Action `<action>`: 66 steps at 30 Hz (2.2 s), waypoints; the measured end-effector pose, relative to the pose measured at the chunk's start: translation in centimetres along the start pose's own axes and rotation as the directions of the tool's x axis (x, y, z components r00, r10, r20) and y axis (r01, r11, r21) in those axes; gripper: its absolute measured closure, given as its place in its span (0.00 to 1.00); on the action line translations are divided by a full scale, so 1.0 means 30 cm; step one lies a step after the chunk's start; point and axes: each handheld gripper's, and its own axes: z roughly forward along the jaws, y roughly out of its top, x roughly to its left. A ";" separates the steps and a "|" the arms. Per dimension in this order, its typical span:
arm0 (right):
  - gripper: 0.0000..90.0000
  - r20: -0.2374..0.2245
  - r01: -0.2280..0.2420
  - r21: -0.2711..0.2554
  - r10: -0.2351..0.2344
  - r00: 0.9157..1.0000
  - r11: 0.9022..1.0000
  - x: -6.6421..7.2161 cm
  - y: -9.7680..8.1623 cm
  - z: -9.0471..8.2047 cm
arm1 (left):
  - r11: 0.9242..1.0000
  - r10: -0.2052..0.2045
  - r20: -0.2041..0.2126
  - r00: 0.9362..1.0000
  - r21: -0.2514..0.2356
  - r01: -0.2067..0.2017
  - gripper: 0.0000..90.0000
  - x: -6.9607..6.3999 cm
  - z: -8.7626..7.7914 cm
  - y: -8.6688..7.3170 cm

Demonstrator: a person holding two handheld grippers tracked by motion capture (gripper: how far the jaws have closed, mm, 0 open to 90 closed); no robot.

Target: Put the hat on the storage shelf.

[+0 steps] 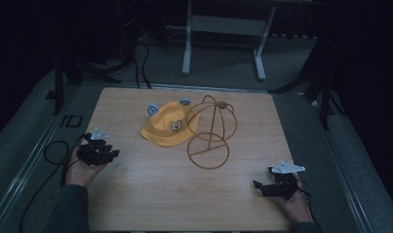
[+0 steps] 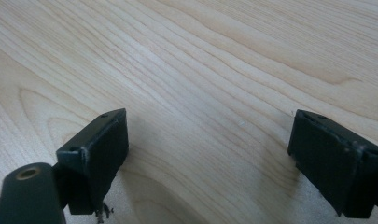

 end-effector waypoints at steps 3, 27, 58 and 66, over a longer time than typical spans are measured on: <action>0.13 0.000 0.000 0.000 0.000 1.000 1.000 0.000 0.000 0.000 | 1.000 0.029 0.011 1.000 0.000 -0.029 0.67 0.013 -0.009 0.016; 0.13 0.000 0.000 0.000 0.000 1.000 1.000 0.000 0.000 0.000 | 0.983 0.182 0.103 0.978 -0.012 -0.181 0.61 0.053 -0.073 0.172; 0.13 0.000 0.000 0.001 0.000 1.000 1.000 0.000 0.000 0.000 | 0.967 0.246 0.170 0.954 0.030 -0.254 0.59 0.051 -0.064 0.357; 0.13 0.000 0.000 0.001 0.000 1.000 1.000 0.000 0.000 0.000 | 0.952 0.277 0.191 0.942 0.078 -0.296 0.58 0.037 -0.049 0.406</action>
